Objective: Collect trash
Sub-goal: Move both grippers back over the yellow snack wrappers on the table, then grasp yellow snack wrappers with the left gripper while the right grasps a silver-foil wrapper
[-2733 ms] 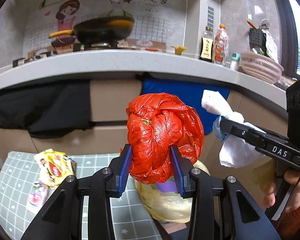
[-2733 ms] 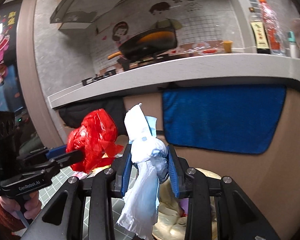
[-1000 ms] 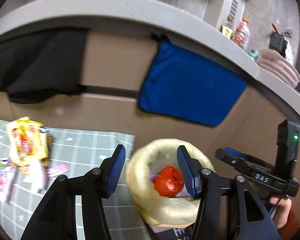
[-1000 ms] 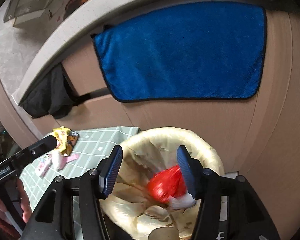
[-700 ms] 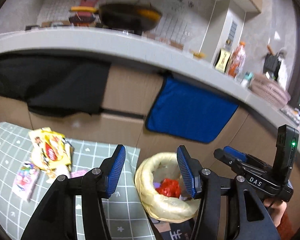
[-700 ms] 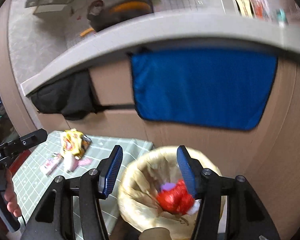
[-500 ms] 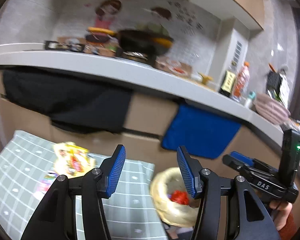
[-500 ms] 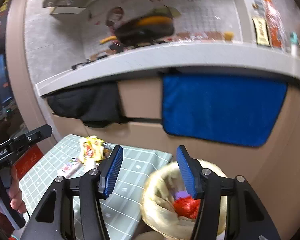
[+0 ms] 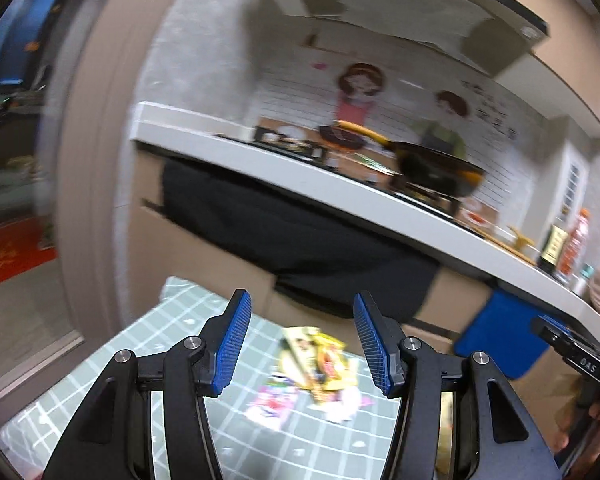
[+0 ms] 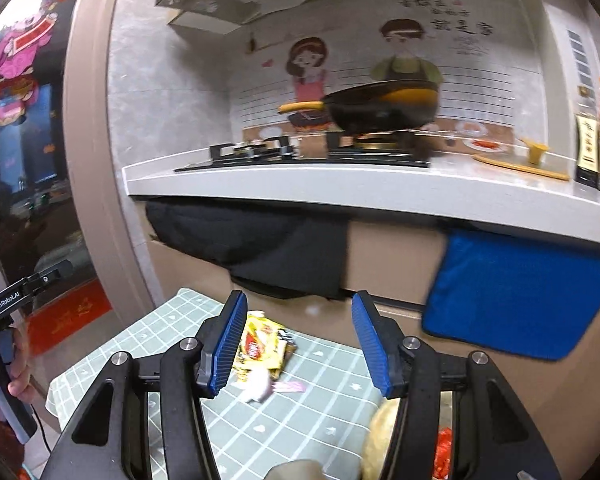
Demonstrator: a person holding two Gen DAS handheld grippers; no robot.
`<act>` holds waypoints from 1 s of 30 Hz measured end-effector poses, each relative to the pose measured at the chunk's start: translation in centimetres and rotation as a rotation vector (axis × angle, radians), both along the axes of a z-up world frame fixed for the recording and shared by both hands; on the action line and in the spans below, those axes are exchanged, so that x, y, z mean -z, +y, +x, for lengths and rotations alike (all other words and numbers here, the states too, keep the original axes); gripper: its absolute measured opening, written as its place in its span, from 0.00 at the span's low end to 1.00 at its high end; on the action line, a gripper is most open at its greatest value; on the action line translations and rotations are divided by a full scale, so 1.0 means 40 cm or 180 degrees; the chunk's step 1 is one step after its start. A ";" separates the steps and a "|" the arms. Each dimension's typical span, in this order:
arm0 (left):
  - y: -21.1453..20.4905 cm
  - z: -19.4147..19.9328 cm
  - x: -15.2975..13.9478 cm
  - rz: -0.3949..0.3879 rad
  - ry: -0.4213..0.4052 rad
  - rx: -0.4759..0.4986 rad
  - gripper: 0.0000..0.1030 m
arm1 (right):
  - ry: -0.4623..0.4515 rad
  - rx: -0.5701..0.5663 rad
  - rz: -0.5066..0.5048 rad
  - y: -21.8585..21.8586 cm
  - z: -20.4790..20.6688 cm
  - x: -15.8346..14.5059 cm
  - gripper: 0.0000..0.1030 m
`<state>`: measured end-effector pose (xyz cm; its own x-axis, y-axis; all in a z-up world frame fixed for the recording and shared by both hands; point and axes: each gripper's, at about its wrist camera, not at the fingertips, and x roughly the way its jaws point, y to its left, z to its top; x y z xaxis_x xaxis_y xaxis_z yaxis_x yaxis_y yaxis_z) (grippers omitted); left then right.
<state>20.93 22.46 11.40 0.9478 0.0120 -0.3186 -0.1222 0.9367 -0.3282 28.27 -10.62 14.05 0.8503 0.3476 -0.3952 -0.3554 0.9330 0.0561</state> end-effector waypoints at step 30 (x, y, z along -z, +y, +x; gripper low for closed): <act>-0.105 0.547 0.494 -0.0756 0.1172 0.0902 0.53 | 0.0959 -0.0221 -0.0112 0.089 0.312 0.382 0.42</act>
<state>42.80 18.28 -8.38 0.7279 -0.3420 -0.5943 -0.0219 0.8547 -0.5187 40.76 -7.07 -1.25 0.6677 0.3823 -0.6387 -0.3905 0.9104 0.1367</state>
